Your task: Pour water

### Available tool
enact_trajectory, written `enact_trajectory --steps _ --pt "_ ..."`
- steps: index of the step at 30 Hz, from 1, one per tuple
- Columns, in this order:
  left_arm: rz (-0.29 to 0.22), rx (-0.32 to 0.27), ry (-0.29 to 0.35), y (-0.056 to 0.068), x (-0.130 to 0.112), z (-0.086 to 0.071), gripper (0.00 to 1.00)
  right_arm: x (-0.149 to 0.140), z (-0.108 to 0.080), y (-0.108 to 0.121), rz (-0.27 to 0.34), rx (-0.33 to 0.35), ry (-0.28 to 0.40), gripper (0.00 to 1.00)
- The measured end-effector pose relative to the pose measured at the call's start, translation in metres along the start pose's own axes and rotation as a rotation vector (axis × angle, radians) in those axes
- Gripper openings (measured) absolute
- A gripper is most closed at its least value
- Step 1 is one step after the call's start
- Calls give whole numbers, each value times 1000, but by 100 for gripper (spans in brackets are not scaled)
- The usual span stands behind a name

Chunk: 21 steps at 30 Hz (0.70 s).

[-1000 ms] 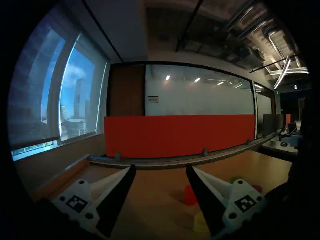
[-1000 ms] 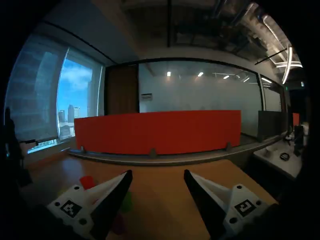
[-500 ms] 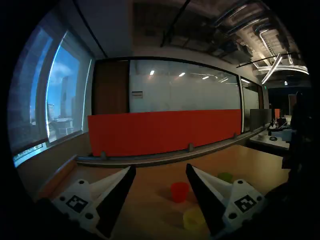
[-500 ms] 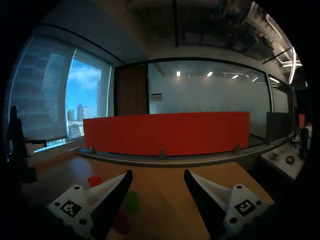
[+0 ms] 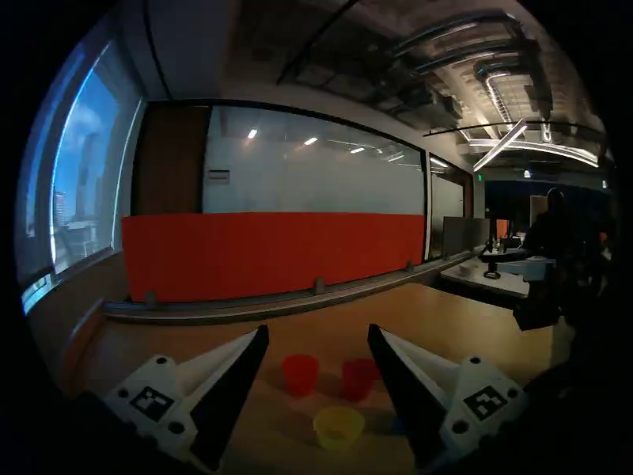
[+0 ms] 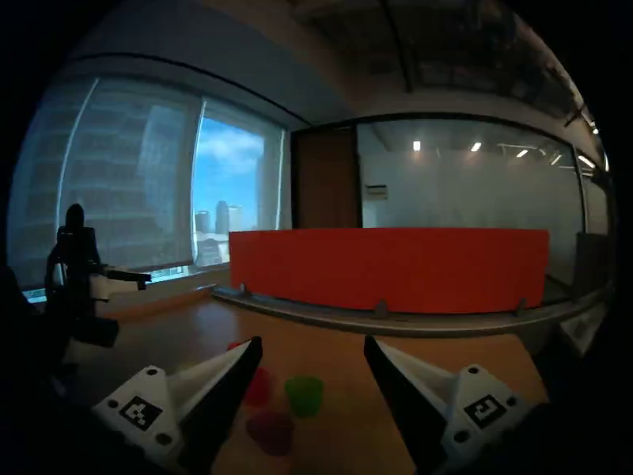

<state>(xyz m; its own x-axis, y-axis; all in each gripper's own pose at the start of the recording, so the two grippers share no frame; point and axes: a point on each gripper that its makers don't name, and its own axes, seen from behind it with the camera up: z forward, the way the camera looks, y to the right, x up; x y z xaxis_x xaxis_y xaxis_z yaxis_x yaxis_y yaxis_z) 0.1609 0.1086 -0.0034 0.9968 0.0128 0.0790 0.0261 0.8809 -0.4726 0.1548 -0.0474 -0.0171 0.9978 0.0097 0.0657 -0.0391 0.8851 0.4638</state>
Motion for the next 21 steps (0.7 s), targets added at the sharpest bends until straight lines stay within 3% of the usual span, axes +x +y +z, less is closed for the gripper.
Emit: enact_trajectory --steps 9,21 --pt "19 -66 -32 13 -10 -3 93 -3 1 -2 12 27 -21 99" --pt "107 -200 -136 50 -34 -4 93 -6 4 -9 -2 51 -60 100"
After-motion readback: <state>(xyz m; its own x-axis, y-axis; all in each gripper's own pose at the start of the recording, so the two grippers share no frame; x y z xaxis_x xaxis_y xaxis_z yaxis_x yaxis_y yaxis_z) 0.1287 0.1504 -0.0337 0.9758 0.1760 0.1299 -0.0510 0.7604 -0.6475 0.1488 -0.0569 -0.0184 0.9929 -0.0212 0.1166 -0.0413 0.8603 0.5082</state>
